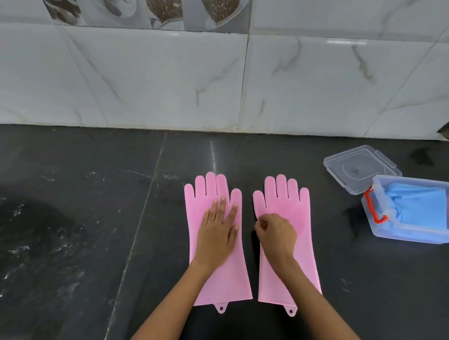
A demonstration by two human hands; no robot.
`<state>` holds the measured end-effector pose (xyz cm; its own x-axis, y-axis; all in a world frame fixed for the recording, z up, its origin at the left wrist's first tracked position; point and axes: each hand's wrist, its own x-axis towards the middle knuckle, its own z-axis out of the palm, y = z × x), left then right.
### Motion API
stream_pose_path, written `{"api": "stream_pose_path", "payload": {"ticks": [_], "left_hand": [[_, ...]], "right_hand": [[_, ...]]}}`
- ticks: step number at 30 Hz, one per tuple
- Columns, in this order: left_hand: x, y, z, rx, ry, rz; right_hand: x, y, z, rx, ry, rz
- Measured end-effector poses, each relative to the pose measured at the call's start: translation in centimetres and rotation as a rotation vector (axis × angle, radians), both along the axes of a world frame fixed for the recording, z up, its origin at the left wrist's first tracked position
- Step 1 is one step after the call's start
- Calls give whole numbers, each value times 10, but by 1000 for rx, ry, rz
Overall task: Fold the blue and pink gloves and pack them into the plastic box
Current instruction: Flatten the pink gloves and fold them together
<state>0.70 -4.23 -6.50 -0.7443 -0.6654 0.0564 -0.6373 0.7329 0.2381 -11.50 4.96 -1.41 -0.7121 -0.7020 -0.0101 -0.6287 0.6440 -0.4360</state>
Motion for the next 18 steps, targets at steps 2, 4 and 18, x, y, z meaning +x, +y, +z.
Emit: {"api": "stream_pose_path", "payload": {"ticks": [2, 4, 18], "left_hand": [[2, 0, 0, 1, 9, -10], [3, -1, 0, 2, 10, -13], [5, -7, 0, 28, 58, -42]], "right_hand": [[0, 4, -3, -98, -22, 4], [-7, 14, -6, -232, 40, -4], [-35, 15, -34, 173, 170, 148]]}}
